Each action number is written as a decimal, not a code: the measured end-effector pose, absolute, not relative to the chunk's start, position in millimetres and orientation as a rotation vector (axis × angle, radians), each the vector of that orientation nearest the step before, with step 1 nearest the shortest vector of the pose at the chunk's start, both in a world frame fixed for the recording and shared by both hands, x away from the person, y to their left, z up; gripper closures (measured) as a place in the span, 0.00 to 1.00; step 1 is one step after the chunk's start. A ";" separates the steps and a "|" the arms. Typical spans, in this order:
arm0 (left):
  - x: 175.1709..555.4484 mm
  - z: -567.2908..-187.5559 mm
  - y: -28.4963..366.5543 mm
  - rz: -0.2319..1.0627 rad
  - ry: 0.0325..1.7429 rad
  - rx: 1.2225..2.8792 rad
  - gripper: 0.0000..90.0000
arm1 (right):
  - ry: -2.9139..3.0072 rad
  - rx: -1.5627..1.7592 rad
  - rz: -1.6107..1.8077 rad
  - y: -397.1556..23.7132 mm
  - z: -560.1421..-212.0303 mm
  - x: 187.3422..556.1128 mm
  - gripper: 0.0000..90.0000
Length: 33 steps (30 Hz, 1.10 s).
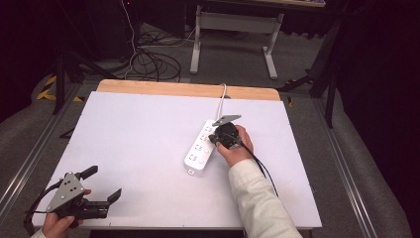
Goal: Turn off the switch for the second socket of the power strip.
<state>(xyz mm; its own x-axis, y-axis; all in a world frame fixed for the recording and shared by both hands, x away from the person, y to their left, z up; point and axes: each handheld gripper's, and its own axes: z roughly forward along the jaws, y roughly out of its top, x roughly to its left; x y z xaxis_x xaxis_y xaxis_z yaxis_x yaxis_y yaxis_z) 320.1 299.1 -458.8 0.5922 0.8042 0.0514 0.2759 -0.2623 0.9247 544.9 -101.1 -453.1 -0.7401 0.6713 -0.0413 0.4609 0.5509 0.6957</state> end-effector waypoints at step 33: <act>318.8 -458.6 299.3 0.652 0.881 1.811 0.00 | 2.434 0.933 0.936 -94.2 -456.3 540.6 1.00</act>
